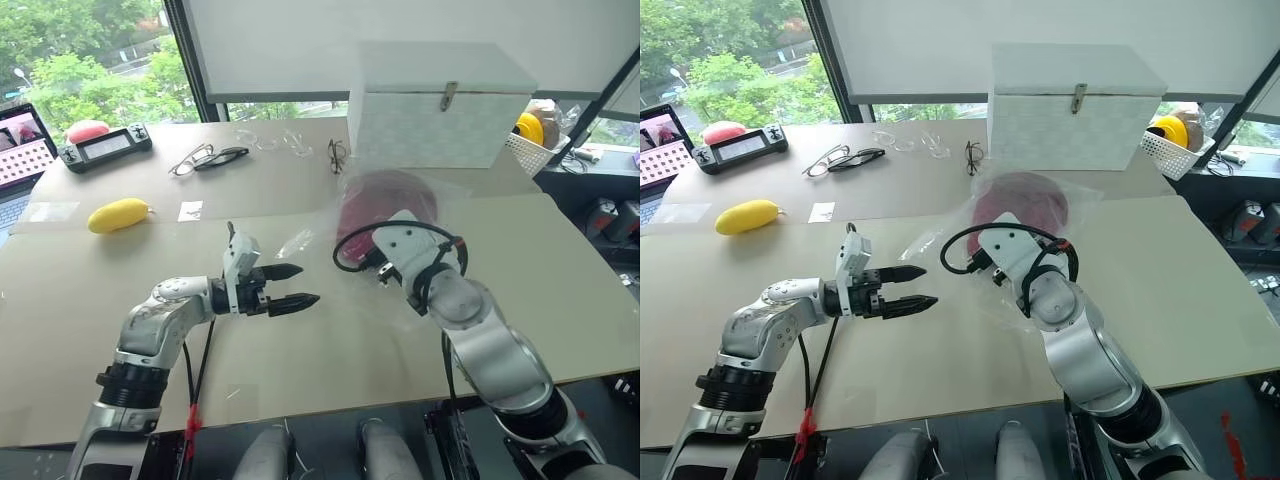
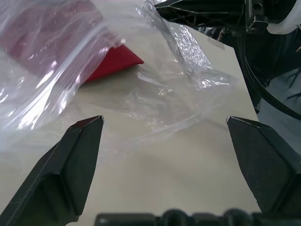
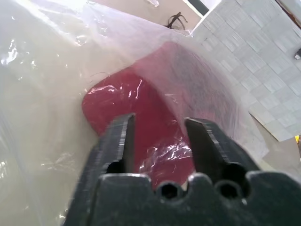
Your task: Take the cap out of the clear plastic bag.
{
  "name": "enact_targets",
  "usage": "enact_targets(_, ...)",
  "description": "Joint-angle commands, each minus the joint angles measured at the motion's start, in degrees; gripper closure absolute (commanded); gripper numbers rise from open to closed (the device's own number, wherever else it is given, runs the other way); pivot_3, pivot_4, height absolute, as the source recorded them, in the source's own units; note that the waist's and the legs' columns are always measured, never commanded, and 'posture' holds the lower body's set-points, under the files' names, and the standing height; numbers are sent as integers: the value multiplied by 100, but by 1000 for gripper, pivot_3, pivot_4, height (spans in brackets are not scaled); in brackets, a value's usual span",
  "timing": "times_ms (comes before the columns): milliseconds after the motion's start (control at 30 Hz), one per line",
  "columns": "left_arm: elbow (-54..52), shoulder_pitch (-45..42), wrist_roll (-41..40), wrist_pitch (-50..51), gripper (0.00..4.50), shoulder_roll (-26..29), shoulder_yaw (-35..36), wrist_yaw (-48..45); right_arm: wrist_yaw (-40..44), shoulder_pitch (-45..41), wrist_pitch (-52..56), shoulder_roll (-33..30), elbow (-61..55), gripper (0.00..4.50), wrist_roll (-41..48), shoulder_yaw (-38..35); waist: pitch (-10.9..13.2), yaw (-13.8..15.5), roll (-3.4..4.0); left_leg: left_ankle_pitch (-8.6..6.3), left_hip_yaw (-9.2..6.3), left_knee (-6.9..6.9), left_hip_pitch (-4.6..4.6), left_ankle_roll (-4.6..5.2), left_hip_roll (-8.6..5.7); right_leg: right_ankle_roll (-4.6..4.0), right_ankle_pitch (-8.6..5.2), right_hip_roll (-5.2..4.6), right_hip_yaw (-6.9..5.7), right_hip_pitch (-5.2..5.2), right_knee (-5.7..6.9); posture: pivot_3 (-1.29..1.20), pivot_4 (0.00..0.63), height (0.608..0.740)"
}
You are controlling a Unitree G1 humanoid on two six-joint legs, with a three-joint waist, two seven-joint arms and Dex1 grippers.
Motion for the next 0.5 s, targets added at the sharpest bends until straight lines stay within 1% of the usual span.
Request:
enact_targets(33,-102,-12,-58,-104,0,-16,-25,-40,711,12,252,-143,-870,3483,643,-257,0,3,0,0,0,0,-1,0,0,0,0,0,0,0,0,0,150,740)
enact_targets(100,-90,-11,-47,-112,0,-8,-40,-56,844,6,348,-280,-1097,3483,778,-350,1,11,1,-1,-1,0,-1,2,-1,0,0,0,0,1,-3,0,150,740)
enact_targets(200,-83,-9,-42,-116,0,9,-48,-66,818,-51,510,-181,-1282,3483,920,-477,1,27,1,-1,-1,0,0,2,0,3,0,0,-2,4,-5,0,150,740)
enact_targets(267,-81,-9,-40,-115,0,18,-47,-67,745,-48,565,-200,-1326,2952,950,-334,1,24,1,-1,-1,0,4,2,2,7,-3,3,-2,4,-4,0,150,740)
enact_targets(300,-91,-6,-44,-107,0,24,-44,-66,710,-42,596,-208,-1344,2768,965,-271,1,23,1,-1,-1,0,4,2,2,7,-3,5,-2,4,-4,0,150,740)
enact_targets(400,-95,-5,-52,-88,0,54,-27,-74,668,-84,610,-652,-1333,1713,943,299,1,31,1,-1,0,0,2,2,2,5,-2,4,-2,4,-5,0,150,740)
enact_targets(433,-99,-5,-53,-80,0,67,-24,-78,607,-68,585,-746,-1275,1520,902,421,1,37,1,-1,0,0,2,2,2,4,-1,4,-2,3,-6,0,150,740)
enact_targets(467,-105,1,-58,-67,0,94,-18,-91,552,-1,506,-871,-1186,1040,854,637,1,40,1,-1,0,0,0,2,1,2,0,3,-2,3,-8,0,150,740)
enact_targets(500,-115,5,-59,-54,0,118,-18,-99,496,72,425,-956,-1113,755,817,793,1,45,1,-1,0,0,0,2,1,2,0,2,-2,2,-8,0,150,740)
